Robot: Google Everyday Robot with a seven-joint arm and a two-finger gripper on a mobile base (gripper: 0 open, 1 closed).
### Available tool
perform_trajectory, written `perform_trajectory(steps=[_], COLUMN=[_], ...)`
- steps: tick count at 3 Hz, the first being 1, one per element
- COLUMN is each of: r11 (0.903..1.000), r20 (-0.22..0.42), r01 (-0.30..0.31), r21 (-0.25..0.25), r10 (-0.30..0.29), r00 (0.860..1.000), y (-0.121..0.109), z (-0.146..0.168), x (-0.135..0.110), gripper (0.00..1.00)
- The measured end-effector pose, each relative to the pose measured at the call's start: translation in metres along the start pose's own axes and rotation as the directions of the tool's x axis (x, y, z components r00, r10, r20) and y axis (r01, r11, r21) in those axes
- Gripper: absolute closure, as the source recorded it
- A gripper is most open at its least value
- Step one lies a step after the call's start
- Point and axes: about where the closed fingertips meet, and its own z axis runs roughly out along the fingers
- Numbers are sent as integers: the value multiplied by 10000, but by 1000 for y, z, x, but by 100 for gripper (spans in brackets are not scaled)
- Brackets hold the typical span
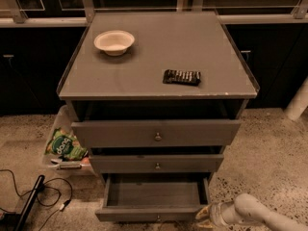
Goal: Open bottom drawer
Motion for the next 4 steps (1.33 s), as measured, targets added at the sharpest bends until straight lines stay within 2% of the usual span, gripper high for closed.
perform_trajectory(steps=[1, 2, 3, 4], r11=[10000, 10000, 9999, 9989], r20=[-40, -40, -84, -398], r01=[78, 78, -43, 114], r21=[-11, -12, -100, -454], r10=[-79, -78, 43, -132], r00=[10000, 10000, 10000, 9991], y=[-2, -2, -2, -28], z=[0, 0, 10, 52], x=[-3, -3, 1, 10], gripper=[12, 0, 0, 0])
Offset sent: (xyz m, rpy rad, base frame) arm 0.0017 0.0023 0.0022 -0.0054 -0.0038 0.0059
